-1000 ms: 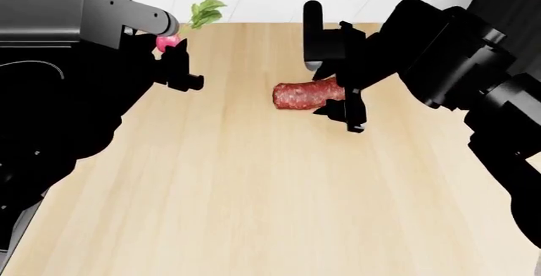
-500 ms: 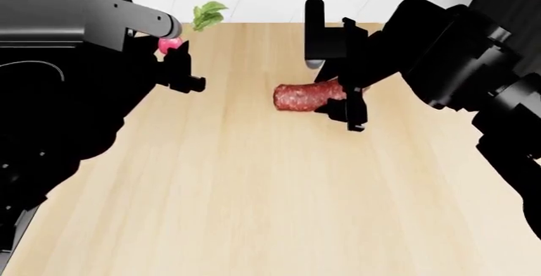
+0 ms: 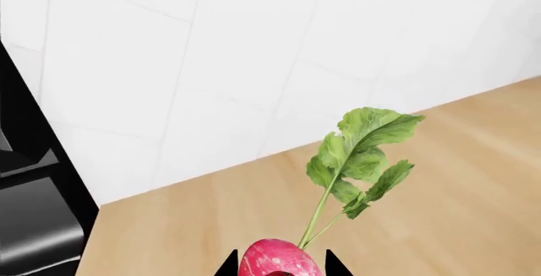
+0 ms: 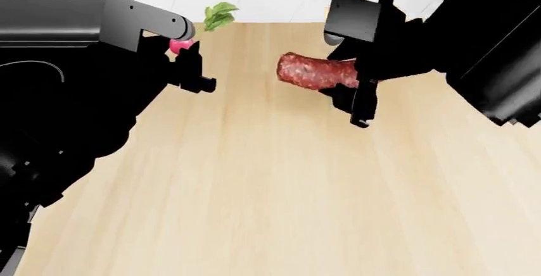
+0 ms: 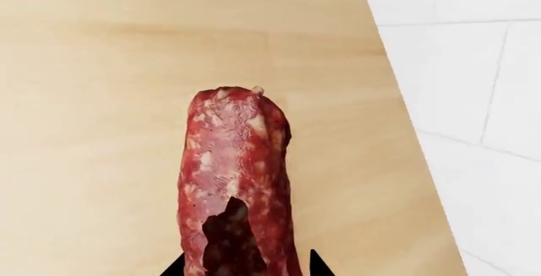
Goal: Place both pans onto different burners. Then place the beet and the sausage on different pans.
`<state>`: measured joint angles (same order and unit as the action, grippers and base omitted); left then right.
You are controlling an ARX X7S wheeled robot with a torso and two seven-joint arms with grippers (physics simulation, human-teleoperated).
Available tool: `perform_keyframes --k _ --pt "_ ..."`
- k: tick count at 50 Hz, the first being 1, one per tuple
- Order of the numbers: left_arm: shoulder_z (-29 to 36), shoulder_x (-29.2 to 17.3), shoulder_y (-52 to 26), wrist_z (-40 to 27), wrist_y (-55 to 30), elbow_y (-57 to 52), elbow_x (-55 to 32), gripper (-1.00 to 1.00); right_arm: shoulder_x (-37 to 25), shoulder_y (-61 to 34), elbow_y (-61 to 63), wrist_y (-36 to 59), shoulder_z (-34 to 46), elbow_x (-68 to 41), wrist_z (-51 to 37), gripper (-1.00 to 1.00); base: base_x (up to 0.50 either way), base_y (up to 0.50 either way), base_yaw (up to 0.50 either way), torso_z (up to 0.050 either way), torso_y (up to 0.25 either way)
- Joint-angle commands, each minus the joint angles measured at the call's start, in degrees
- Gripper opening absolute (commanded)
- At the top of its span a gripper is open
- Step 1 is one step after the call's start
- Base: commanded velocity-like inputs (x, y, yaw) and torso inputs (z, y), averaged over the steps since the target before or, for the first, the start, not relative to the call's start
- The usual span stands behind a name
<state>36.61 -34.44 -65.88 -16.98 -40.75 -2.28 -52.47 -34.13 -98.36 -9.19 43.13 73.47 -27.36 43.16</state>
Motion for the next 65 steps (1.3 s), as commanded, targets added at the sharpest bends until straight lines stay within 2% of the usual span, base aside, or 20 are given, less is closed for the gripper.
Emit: perform_keyframes --k 1,14,20,37,65 --pt "-0.10 0.56 -0.66 -0.75 0.38 -0.71 0.27 -1.00 -3.82 1.71 12.01 14.02 -9.76 -7.17 -14.22 -1.00 0.00 0.00 0.00 0.000 0.000" --pt "-0.44 0.01 -0.81 -0.86 -0.13 -2.67 -0.72 -1.00 -2.83 10.80 17.30 24.62 -27.89 -18.26 -35.96 -1.00 0.00 0.00 0.00 0.000 0.000" --pt "0.01 0.16 -0.76 -0.66 0.03 -2.90 -0.34 -1.00 -3.17 14.90 19.54 25.54 -31.51 -20.50 -41.08 -1.00 0.00 0.00 0.00 0.000 0.000" --pt "1.30 0.31 0.42 -1.22 -0.99 -4.00 -0.47 -1.00 -4.84 19.83 21.49 25.03 -32.60 -22.27 -42.93 -1.00 0.00 0.00 0.00 0.000 0.011" --pt "1.00 0.14 0.15 -1.96 -1.85 -4.84 -1.46 -1.00 -5.39 21.79 21.49 24.83 -33.37 -23.04 -44.71 -1.00 0.00 0.00 0.00 0.000 0.245"
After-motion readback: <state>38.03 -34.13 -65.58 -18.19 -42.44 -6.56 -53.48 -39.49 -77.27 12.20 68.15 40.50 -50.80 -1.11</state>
